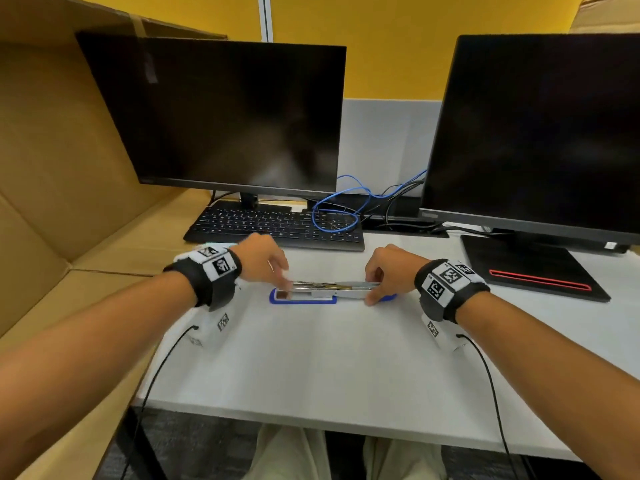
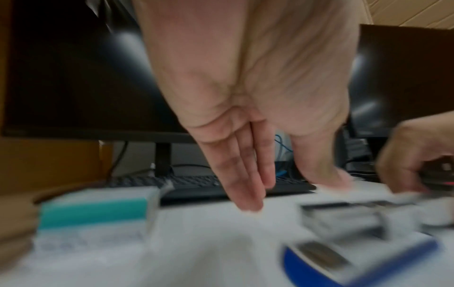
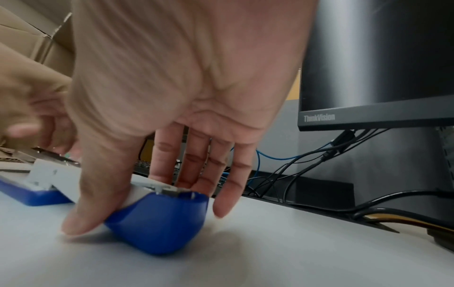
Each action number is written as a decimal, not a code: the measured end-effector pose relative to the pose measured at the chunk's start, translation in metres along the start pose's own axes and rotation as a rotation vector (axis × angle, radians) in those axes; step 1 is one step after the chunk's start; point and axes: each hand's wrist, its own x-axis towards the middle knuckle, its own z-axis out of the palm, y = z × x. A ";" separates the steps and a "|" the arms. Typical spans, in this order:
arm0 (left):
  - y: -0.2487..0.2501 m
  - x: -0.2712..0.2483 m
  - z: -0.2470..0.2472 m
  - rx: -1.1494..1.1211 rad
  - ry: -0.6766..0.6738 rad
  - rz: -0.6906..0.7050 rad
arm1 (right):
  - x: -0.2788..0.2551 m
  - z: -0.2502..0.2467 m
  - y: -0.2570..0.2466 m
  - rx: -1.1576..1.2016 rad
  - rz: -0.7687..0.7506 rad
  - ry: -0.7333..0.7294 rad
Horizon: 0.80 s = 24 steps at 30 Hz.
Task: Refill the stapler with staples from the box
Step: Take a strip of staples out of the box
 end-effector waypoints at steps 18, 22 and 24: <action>-0.080 0.004 -0.005 0.320 0.051 -0.306 | 0.011 0.001 0.013 0.020 0.001 -0.042; -0.061 0.011 0.002 0.111 0.094 -0.239 | 0.010 0.001 0.012 0.045 0.007 -0.042; -0.046 0.017 0.004 0.030 0.097 -0.202 | 0.009 0.002 0.012 0.053 0.013 -0.042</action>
